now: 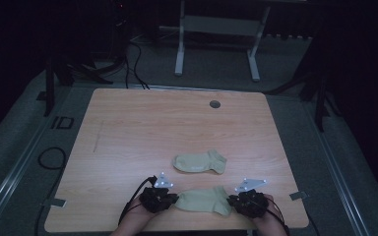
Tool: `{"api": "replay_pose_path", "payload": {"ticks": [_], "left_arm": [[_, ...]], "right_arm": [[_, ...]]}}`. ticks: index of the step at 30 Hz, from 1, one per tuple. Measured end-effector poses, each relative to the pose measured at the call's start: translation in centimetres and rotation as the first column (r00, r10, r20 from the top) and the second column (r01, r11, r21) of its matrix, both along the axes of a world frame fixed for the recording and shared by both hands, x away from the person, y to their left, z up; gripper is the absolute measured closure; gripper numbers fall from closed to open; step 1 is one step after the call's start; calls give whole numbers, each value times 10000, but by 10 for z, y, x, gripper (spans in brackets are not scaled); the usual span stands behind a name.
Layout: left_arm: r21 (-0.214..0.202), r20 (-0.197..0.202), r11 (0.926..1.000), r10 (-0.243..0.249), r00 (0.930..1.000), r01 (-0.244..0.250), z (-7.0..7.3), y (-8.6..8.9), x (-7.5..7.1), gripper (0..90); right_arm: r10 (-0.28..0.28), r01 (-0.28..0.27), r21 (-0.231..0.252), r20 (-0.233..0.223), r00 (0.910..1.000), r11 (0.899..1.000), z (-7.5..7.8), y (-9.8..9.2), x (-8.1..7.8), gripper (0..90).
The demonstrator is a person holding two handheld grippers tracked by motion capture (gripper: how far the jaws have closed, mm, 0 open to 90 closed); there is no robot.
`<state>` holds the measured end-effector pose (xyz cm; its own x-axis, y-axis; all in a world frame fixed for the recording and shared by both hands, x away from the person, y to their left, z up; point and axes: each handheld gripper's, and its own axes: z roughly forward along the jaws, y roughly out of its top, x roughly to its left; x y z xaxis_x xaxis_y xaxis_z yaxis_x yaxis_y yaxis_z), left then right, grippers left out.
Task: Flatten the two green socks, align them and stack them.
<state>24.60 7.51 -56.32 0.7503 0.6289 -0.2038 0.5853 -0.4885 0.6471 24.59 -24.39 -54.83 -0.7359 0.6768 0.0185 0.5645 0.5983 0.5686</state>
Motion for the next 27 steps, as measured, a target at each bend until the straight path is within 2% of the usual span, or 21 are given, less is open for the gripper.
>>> {"api": "replay_pose_path", "payload": {"ticks": [6,12,14,15,20,27], "left_arm": [[-410,38,9991,92,10000,-91,6,5,-3,871],[-662,405,9977,187,9990,-160,22,8,0,872],[-607,606,9980,210,9979,-173,27,7,0,872],[-575,674,9982,213,9975,-174,29,8,1,872],[-430,998,9984,405,9942,-364,41,8,12,872],[-217,1470,9977,674,9868,-649,58,10,38,872]], "right_arm": [[-75,78,153,-216,9997,9999,3,-2,3,843],[-204,192,560,211,9996,9982,22,-7,6,844],[-220,190,584,499,9985,9981,31,-7,10,844],[-220,190,584,499,9985,9981,31,-7,10,844],[-208,164,566,795,9966,9983,40,-4,24,844],[-334,270,572,1125,9931,9980,52,4,56,843]]}}
